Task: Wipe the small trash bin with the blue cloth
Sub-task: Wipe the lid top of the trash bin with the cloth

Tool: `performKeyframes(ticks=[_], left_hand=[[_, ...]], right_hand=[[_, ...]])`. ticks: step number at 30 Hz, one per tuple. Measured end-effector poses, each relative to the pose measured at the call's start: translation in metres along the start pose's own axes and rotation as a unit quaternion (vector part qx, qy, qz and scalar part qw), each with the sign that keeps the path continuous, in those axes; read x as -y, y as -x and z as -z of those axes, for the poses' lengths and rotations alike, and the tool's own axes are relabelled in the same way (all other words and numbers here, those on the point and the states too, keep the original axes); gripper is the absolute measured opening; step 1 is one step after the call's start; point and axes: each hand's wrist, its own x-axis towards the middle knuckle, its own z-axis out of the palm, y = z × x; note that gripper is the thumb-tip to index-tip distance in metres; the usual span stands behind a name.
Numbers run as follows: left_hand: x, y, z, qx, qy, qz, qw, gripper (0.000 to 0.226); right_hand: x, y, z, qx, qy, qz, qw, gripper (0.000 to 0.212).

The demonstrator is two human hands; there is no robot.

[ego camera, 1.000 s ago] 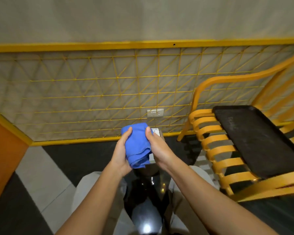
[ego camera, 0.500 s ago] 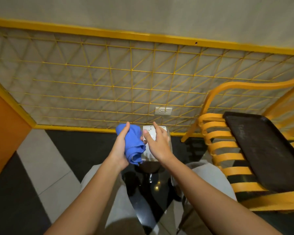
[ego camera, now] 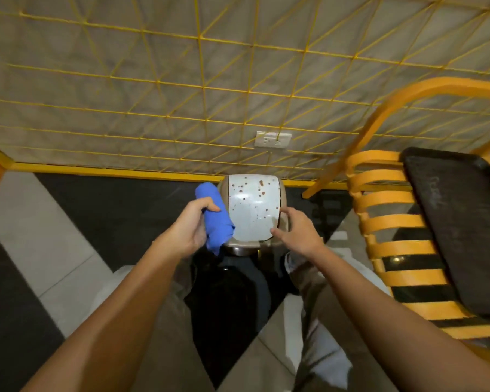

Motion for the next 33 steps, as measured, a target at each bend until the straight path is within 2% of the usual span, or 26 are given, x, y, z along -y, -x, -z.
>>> performKeyframes(ticks=[3, 6, 8, 11, 15, 20, 24, 26, 27, 31, 33], left_hand=[[0.002, -0.036, 0.002, -0.087, -0.153, -0.053, 0.983, 0.039], [0.003, -0.068, 0.008, -0.147, -0.362, -0.138, 0.91, 0.066], [0.005, -0.081, 0.005, -0.161, -0.42, -0.223, 0.865, 0.072], [0.011, -0.096, -0.006, -0.172, -0.445, -0.334, 0.813, 0.063], [0.014, -0.113, -0.02, -0.195, -0.524, -0.36, 0.747, 0.055], [0.018, -0.13, -0.033, -0.169, -0.642, -0.371, 0.649, 0.055], [0.014, -0.14, -0.036, -0.156, -0.687, -0.381, 0.599, 0.051], [0.011, -0.144, -0.033, -0.168, -0.698, -0.368, 0.591, 0.05], [0.009, -0.145, -0.032, -0.179, -0.689, -0.366, 0.599, 0.049], [0.007, -0.148, -0.03, -0.233, -0.613, -0.36, 0.663, 0.047], [0.01, -0.149, -0.037, -0.23, -0.603, -0.355, 0.677, 0.049]], right_hand=[[-0.011, -0.025, -0.004, -0.011, 0.07, 0.033, 0.997, 0.069], [-0.017, -0.047, -0.009, -0.036, 0.128, 0.074, 0.988, 0.073], [-0.019, -0.061, -0.012, -0.04, 0.159, 0.089, 0.983, 0.076], [-0.022, -0.076, -0.017, -0.054, 0.171, 0.107, 0.978, 0.075], [-0.028, -0.088, -0.022, -0.079, 0.202, 0.129, 0.968, 0.074], [-0.032, -0.095, -0.024, -0.086, 0.214, 0.131, 0.964, 0.072], [-0.033, -0.096, -0.025, -0.095, 0.235, 0.139, 0.957, 0.071], [-0.034, -0.096, -0.025, -0.1, 0.237, 0.14, 0.956, 0.071], [-0.034, -0.096, -0.025, -0.1, 0.237, 0.14, 0.956, 0.071], [-0.033, -0.096, -0.025, -0.094, 0.228, 0.135, 0.96, 0.07], [-0.033, -0.096, -0.026, -0.09, 0.219, 0.13, 0.963, 0.07]])
